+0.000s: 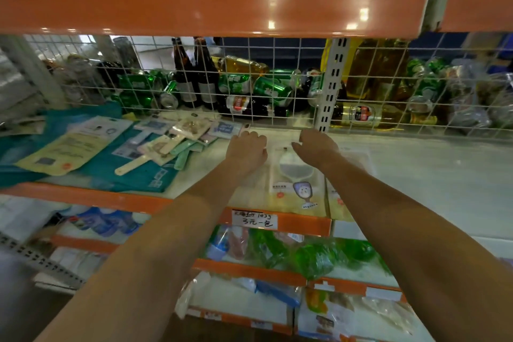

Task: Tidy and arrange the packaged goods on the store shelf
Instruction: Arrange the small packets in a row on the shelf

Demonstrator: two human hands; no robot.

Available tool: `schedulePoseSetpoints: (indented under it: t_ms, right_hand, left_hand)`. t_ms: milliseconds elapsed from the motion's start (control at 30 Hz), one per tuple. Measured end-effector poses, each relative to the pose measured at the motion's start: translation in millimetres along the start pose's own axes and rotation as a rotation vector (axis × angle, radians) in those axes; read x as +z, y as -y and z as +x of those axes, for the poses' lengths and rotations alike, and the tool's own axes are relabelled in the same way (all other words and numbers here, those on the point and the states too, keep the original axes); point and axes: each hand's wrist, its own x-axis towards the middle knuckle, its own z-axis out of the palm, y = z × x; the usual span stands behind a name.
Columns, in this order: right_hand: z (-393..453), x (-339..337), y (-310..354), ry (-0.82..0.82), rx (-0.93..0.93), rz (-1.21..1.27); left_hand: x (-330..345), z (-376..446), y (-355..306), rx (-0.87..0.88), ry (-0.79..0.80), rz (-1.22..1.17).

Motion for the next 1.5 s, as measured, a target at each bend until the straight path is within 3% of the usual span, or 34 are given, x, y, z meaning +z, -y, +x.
schedulePoseSetpoints:
  t_ms: [800,1133,1500]
  right_hand:
    - [61,69,209,0.030,-0.123,0.098]
    - [89,94,261,0.094,0.007,0.194]
    - [101,107,309,0.214,0.249,0.086]
  left_hand:
    - [12,-22,210,-0.153,0.010,0.022]
    - [28,-19,262,-0.200,-0.008,0.028]
    - [42,-5,291,-0.186,-0.016,0.051]
